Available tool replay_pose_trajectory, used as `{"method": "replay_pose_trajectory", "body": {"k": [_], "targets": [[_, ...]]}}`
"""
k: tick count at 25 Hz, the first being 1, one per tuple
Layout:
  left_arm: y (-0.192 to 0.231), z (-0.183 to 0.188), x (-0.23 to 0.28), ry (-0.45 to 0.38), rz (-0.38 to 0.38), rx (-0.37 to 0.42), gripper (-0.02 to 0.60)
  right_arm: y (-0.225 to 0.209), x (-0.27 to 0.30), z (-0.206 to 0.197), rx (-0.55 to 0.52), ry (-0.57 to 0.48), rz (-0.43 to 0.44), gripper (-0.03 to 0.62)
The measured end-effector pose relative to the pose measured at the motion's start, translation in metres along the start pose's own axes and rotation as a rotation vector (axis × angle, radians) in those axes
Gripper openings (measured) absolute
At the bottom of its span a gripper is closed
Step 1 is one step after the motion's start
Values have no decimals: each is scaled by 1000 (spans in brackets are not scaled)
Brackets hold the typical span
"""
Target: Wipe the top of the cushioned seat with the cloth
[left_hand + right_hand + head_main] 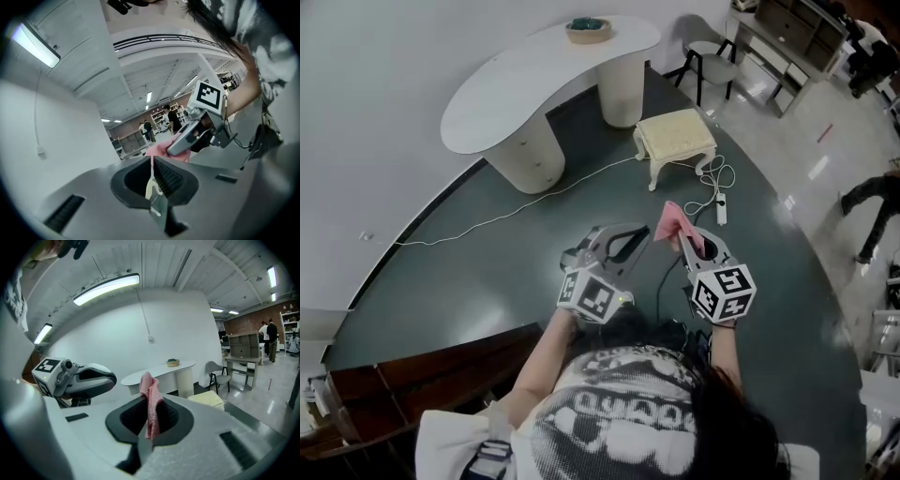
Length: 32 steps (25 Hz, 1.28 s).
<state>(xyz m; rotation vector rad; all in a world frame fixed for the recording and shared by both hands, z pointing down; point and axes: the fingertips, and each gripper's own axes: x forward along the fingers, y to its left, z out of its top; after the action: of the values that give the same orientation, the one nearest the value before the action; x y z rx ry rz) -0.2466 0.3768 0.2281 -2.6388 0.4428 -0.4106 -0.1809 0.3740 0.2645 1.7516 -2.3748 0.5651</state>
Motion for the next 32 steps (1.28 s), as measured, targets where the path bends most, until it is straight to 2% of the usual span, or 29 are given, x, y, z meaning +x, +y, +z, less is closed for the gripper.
{"method": "replay_pose_trajectory", "body": {"k": [8, 13, 19, 25, 32], "targets": [[10, -16, 3, -15, -45, -9, 17, -7, 8, -5, 38, 7, -60, 9], [10, -17, 20, -22, -77, -12, 17, -28, 13, -1, 53, 0, -93, 9], [15, -13, 50, -21, -86, -15, 17, -58, 23, 4, 64, 0, -93, 9], [24, -11, 105, 5, -57, -15, 17, -122, 31, 8, 73, 4, -86, 9], [44, 1, 190, 31, 9, -55, 17, -211, 41, 37, 32, 23, -47, 9]]}}
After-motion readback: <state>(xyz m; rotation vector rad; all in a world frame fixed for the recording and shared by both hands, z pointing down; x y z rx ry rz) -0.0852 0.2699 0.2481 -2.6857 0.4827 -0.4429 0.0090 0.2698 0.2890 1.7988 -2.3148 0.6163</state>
